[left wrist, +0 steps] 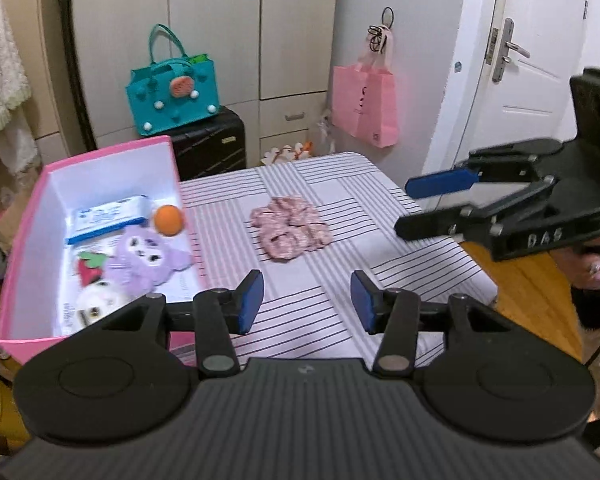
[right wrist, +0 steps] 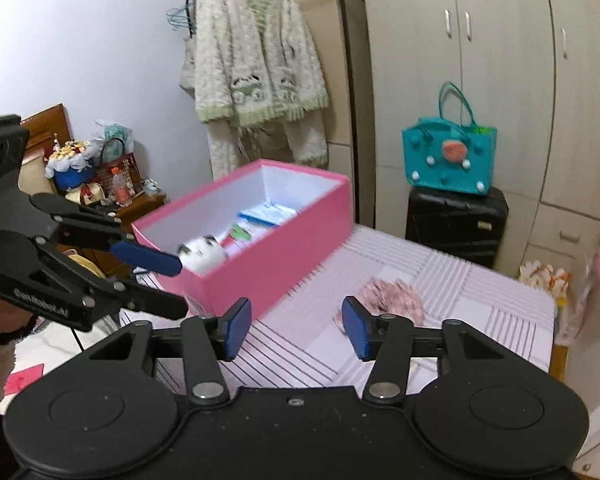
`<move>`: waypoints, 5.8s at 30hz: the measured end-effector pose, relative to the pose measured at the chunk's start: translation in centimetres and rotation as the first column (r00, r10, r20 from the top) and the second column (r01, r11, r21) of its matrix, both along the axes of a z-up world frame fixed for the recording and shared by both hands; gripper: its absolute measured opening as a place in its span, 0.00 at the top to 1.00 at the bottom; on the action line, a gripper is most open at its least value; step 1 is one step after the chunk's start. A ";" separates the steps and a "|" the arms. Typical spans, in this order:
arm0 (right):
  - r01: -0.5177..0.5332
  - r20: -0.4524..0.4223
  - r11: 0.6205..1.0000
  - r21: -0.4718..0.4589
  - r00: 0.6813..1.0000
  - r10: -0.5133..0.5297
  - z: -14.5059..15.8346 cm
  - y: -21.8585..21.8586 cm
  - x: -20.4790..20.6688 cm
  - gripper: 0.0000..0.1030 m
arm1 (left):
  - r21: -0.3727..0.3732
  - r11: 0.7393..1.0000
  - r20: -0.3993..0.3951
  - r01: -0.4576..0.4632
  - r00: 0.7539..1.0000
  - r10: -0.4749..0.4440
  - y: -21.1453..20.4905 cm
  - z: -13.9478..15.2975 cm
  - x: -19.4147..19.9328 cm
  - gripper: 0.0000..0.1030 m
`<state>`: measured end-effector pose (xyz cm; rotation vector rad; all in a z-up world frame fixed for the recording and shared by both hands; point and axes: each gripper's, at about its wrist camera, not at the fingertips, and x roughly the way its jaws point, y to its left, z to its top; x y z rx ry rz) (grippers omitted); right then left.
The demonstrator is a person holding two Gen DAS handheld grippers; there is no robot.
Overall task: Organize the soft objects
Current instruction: 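Lift the left tool out of the box toward the pink scrunchie, then close the left tool on the pink floral scrunchie, then lift the scrunchie with the left tool and carry it over the pink box, then lower the scrunchie into the pink box and open the left tool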
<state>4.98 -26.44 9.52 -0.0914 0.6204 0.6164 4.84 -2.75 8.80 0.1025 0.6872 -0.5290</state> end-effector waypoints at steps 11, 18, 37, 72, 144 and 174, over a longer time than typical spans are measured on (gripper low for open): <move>0.052 0.024 0.996 -0.075 0.998 -0.050 -6.3 -1.8 2.3 0.15 | -0.042 0.999 0.000 0.001 1.000 -0.001 -5.5 -4.1 4.4 0.45; 0.057 0.092 0.988 -0.140 0.995 -0.044 -9.9 -1.1 4.2 0.11 | -0.044 0.997 0.012 -0.067 0.998 0.068 -7.4 -7.0 8.0 0.36; 0.075 -0.003 0.985 -0.158 0.997 -0.076 -14.1 1.1 12.0 0.12 | -0.042 0.955 -0.088 -0.294 0.953 0.290 -8.4 -12.2 16.5 0.25; 0.082 0.024 0.994 -0.068 0.996 -0.081 -10.8 4.4 4.7 0.80 | -0.162 0.978 -0.151 -0.128 0.983 0.104 -4.2 -10.9 10.3 0.90; -0.151 -0.050 0.980 -0.128 0.988 0.145 -5.5 22.5 15.2 0.69 | -0.115 0.908 -0.162 -0.404 0.909 0.384 16.2 -6.4 17.6 0.85; -0.043 0.018 0.996 -0.076 0.999 0.045 2.8 17.1 7.7 0.49 | 0.039 0.928 0.015 -0.371 0.929 0.371 13.0 1.8 8.0 0.61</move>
